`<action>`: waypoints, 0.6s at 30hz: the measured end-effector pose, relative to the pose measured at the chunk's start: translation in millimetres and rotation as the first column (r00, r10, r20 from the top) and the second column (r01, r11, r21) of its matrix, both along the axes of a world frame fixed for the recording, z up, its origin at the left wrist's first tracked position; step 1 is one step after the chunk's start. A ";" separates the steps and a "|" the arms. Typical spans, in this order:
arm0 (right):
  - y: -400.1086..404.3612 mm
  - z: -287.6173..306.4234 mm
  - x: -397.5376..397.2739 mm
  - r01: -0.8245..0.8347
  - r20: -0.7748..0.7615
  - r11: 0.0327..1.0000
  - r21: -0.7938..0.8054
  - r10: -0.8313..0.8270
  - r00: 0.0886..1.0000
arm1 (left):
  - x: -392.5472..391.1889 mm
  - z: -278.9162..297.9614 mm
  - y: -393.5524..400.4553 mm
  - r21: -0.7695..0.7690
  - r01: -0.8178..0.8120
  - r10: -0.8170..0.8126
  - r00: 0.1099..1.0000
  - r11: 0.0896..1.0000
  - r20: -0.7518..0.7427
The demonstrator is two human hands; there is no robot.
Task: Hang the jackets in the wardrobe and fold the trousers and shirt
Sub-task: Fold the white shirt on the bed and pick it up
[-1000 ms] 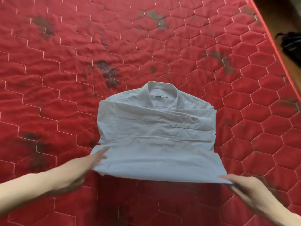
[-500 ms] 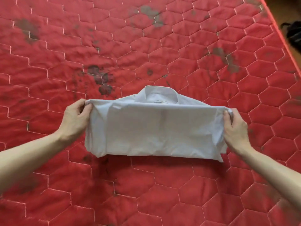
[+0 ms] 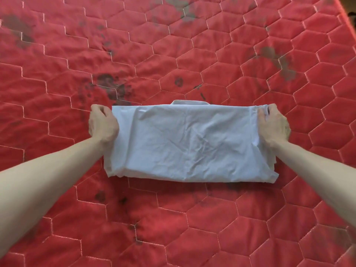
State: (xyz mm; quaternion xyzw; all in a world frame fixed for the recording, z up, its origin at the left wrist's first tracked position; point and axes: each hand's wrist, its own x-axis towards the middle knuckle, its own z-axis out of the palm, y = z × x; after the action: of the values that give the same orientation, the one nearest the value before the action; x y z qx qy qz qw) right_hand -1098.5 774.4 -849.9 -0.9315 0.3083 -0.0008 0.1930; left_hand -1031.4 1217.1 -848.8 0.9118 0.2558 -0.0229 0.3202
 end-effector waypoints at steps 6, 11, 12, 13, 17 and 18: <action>48.8 3.9 -36.7 -0.379 0.277 0.908 -0.179 0.416 0.866 | -78.3 2.5 -22.5 0.505 0.781 -0.917 0.395 0.367 0.054; 105.8 -20.4 -80.5 -0.816 0.055 0.555 -0.159 0.831 0.554 | -140.0 -26.1 -45.9 0.356 0.934 -0.966 0.118 0.029 -0.231; 104.8 -27.4 -87.2 -0.822 -0.014 0.549 -0.151 0.830 0.557 | -139.7 -31.3 -41.5 0.303 0.943 -0.947 0.215 0.138 -0.240; 97.9 -32.9 -92.0 -0.791 -0.066 0.600 -0.124 0.790 0.610 | -135.9 -36.2 -32.4 0.250 0.927 -0.905 0.342 0.280 -0.254; 48.1 -43.1 -102.9 -0.456 -0.148 0.885 -0.096 0.440 0.886 | -121.4 -51.1 26.7 0.339 0.712 -0.634 0.702 0.615 -0.324; 38.9 -43.9 -103.8 -0.404 -0.155 0.905 -0.136 0.383 0.911 | -118.5 -52.2 42.1 0.361 0.682 -0.592 0.731 0.636 -0.339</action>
State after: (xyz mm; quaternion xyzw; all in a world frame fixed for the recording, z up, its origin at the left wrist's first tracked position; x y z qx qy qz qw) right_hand -1202.2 813.4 -893.8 -0.9855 0.1240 0.0710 0.0919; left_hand -1149.9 1259.1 -901.0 0.9848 -0.0569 -0.1595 0.0390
